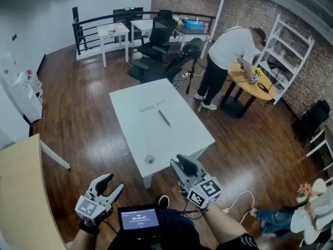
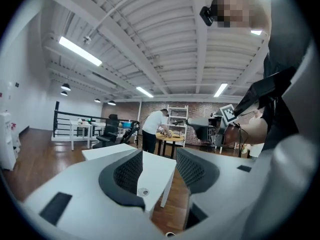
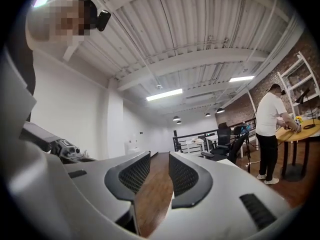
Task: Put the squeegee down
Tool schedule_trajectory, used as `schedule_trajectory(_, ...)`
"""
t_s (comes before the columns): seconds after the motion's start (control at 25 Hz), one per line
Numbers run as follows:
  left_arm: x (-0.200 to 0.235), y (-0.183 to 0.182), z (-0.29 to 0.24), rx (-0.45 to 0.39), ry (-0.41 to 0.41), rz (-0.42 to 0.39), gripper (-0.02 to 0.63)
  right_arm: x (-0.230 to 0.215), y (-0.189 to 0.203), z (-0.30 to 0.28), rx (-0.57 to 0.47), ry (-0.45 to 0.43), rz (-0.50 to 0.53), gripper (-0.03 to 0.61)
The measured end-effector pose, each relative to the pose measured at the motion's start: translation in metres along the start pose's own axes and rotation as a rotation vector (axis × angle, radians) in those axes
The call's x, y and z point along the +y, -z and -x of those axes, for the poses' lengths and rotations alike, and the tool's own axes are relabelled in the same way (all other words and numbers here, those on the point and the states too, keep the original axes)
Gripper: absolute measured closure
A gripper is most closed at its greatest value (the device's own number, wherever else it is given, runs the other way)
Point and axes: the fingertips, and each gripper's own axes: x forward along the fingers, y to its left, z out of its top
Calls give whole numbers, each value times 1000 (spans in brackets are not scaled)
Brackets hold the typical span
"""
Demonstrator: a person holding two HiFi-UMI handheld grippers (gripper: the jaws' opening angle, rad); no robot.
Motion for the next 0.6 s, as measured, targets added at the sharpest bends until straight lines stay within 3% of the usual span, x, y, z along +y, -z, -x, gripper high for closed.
schedule_trajectory(0.24, -21, 10, 22, -4, -2, 29, 399, 42, 20, 44, 49, -8, -50, 485)
schedule_trajectory(0.6, -51, 8, 17, -20, -20, 27, 399, 37, 23, 90, 74, -1, -34, 497)
